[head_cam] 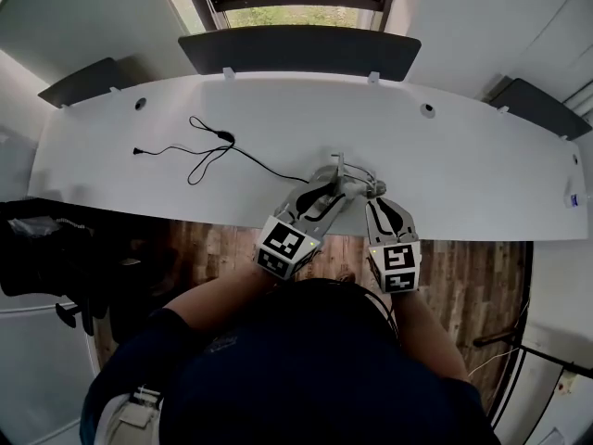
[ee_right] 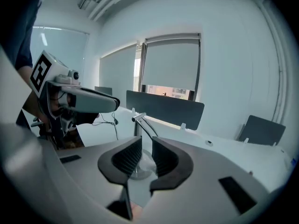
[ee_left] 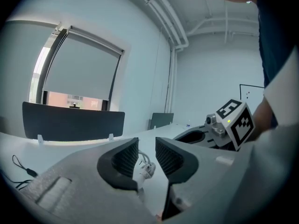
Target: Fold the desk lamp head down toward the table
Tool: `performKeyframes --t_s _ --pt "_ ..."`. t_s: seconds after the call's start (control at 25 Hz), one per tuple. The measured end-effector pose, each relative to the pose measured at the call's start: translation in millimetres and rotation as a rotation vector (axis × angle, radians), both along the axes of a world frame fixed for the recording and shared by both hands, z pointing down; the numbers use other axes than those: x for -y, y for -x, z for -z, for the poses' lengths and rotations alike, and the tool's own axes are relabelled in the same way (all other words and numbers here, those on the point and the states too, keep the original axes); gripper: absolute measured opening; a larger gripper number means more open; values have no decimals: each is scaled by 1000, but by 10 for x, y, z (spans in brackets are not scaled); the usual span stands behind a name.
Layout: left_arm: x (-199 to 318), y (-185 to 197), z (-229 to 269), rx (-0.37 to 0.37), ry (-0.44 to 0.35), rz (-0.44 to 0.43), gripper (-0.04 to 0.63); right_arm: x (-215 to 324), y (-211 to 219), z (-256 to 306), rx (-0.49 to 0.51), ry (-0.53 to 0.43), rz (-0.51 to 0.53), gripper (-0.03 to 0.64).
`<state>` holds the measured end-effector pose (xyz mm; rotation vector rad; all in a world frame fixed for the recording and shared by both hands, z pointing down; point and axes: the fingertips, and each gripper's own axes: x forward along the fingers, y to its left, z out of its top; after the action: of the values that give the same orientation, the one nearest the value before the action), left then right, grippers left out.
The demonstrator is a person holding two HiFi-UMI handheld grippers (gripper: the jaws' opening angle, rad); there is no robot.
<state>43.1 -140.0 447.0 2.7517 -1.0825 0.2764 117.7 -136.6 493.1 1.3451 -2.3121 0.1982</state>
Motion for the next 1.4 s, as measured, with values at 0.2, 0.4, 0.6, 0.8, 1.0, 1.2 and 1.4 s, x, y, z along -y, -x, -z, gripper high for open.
performKeyframes --t_s 0.2,0.4,0.6,0.8,1.0,1.2,1.4 --pt "-194 -58 412 -87 12 -59 115 -199 81 476 168 14 8 49" --pt "-294 -10 629 -104 -16 -76 34 -279 79 828 239 -51 14 23" --pt "-377 -45 573 -121 -1 -76 6 -355 66 903 285 -96 6 12" --pt "-493 -113 499 -108 10 -113 6 -452 60 873 318 -112 11 11" --pt "-533 -140 493 -104 2 -126 6 -495 106 884 320 -117 30 9" --pt "-568 -153 565 -123 -15 -116 6 -556 148 949 329 -146 58 9" --pt "-579 -137 589 -129 -19 -110 6 -571 174 959 333 -147 66 9"
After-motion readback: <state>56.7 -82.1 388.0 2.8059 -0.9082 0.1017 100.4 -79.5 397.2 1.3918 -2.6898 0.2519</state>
